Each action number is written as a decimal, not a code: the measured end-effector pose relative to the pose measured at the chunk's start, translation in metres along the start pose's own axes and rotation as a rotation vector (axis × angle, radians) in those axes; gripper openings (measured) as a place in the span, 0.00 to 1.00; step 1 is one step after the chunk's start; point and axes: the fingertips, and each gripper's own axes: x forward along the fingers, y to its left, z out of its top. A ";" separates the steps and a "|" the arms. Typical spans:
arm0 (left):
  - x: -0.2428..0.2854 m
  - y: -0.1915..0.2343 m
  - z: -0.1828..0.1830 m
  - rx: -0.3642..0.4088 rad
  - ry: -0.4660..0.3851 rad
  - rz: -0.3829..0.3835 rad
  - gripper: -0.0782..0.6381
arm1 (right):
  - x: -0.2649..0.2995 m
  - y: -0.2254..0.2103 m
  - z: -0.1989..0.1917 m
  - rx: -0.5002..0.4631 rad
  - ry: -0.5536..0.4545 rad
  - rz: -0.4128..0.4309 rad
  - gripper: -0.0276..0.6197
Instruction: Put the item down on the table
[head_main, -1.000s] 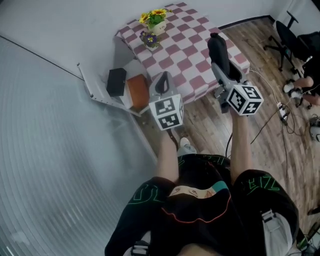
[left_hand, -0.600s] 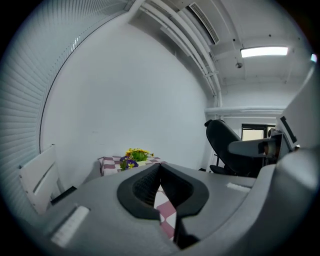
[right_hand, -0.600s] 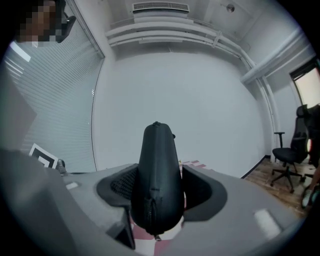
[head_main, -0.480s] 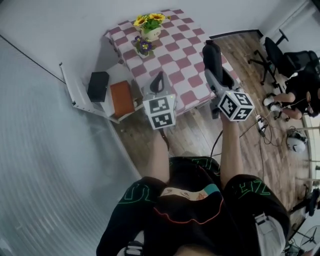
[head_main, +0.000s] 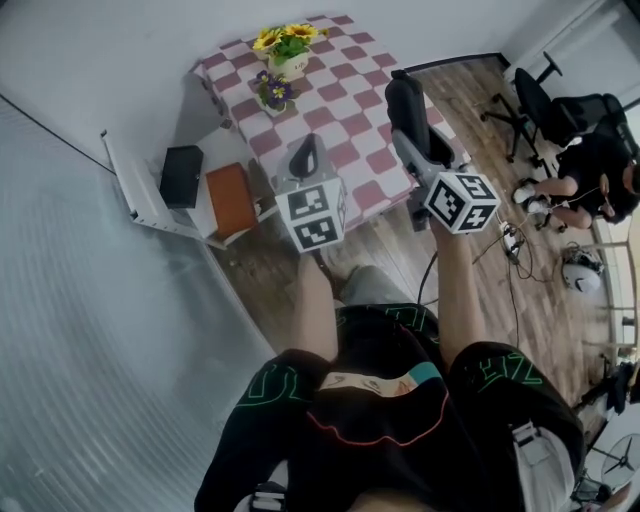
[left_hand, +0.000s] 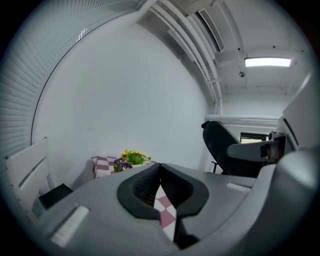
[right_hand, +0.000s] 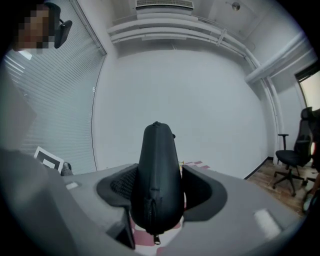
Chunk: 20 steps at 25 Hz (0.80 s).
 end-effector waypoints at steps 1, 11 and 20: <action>0.001 -0.001 -0.002 -0.002 0.005 -0.002 0.12 | 0.002 0.000 -0.003 -0.004 0.012 -0.002 0.46; 0.017 0.008 -0.007 0.060 0.033 0.027 0.12 | 0.053 0.012 -0.015 0.019 0.039 0.084 0.46; 0.076 0.015 -0.029 0.000 0.078 0.056 0.12 | 0.095 -0.035 -0.026 0.029 0.091 0.084 0.46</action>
